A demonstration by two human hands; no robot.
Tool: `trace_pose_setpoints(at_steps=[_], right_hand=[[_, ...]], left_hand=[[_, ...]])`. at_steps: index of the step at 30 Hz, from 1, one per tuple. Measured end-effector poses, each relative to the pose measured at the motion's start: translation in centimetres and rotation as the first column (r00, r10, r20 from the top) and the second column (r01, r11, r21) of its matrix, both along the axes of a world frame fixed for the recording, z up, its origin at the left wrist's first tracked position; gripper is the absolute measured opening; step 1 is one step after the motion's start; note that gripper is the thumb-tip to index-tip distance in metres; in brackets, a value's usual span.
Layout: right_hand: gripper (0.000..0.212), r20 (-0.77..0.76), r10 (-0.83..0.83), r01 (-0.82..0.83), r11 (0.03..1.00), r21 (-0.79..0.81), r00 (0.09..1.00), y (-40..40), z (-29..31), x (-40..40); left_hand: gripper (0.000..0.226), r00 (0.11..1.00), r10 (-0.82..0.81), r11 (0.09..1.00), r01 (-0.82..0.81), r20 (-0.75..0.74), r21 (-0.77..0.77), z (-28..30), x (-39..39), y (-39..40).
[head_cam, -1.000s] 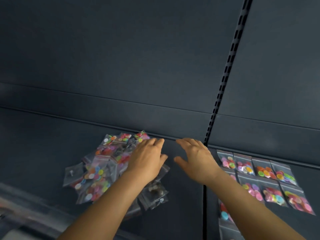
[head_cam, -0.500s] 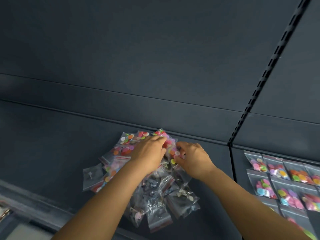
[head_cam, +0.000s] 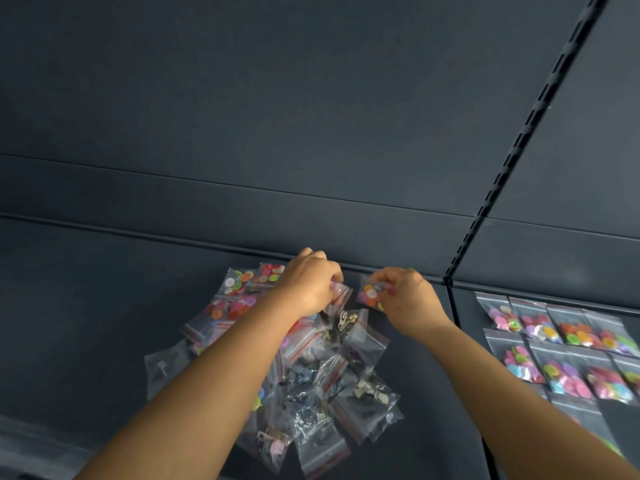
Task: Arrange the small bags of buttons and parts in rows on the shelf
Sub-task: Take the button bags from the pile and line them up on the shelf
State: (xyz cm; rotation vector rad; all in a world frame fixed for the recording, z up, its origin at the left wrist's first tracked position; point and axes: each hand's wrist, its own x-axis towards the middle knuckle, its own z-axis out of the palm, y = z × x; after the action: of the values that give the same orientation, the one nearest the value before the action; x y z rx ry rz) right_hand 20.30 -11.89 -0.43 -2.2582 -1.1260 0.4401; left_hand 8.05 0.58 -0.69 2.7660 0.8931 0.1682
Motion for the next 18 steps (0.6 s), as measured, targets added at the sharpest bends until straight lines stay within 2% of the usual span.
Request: trace_pose_setpoints(at_steps=[3, 8, 12, 15, 18], right_hand=[[0.032, -0.034, -0.025, 0.026, 0.999, 0.037, 0.999, -0.4, 0.4, 0.0], [0.017, -0.147, -0.093, 0.124, 0.968, 0.220, 0.985, -1.4, 1.3, 0.3], [0.007, -0.235, -0.108, 0.186, 0.920, 0.344, 0.966, -2.3, 2.8, 0.6], [0.013, -0.237, -0.128, 0.213, 0.899, 0.382, 0.963, -3.2, 3.9, 1.0], [0.019, -0.241, -0.120, 0.208, 0.899, 0.385, 0.963, -4.3, 4.3, 1.4]], left_hand=[[0.015, 0.997, 0.017, 0.999, -0.014, 0.078, -0.038, 0.3, -0.1, -0.1], [0.008, 0.964, 0.020, 0.995, 0.006, 0.266, -0.096, 1.8, -0.2, -0.7], [0.007, 0.877, 0.129, 0.954, 0.017, 0.463, -0.298, 3.5, 0.3, -1.7], [0.002, 0.839, 0.186, 0.925, 0.027, 0.512, -0.380, 4.0, 0.9, -2.8], [0.007, 0.848, 0.238, 0.895, -0.002, 0.474, -0.446, 4.1, 1.4, -3.8]])
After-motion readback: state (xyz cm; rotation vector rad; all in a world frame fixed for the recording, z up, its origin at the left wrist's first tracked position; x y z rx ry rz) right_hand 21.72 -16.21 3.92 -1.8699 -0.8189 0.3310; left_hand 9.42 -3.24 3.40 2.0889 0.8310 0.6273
